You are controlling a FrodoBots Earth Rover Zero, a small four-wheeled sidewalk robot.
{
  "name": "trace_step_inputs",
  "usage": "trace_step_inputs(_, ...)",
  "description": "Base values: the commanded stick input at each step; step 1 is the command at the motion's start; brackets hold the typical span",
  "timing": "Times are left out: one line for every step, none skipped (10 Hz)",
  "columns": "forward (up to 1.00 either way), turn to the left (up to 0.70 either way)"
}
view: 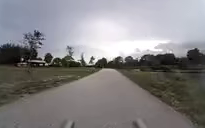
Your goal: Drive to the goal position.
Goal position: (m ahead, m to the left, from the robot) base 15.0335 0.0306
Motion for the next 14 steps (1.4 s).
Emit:
trace_step_inputs(1.0,0.35)
trace_step_inputs(1.0,0.19)
trace_step_inputs(1.0,0.02)
trace_step_inputs(1.0,0.0)
trace_step_inputs(1.0,0.0)
trace_step_inputs(1.0,0.0)
trace_step_inputs(1.0,0.0)
trace_step_inputs(1.0,0.0)
trace_step_inputs(1.0,0.0)
trace_step_inputs(1.0,0.19)
trace_step_inputs(1.0,0.4)
trace_step_inputs(1.0,0.4)
trace_step_inputs(1.0,0.2)
trace_step_inputs(1.0,0.0)
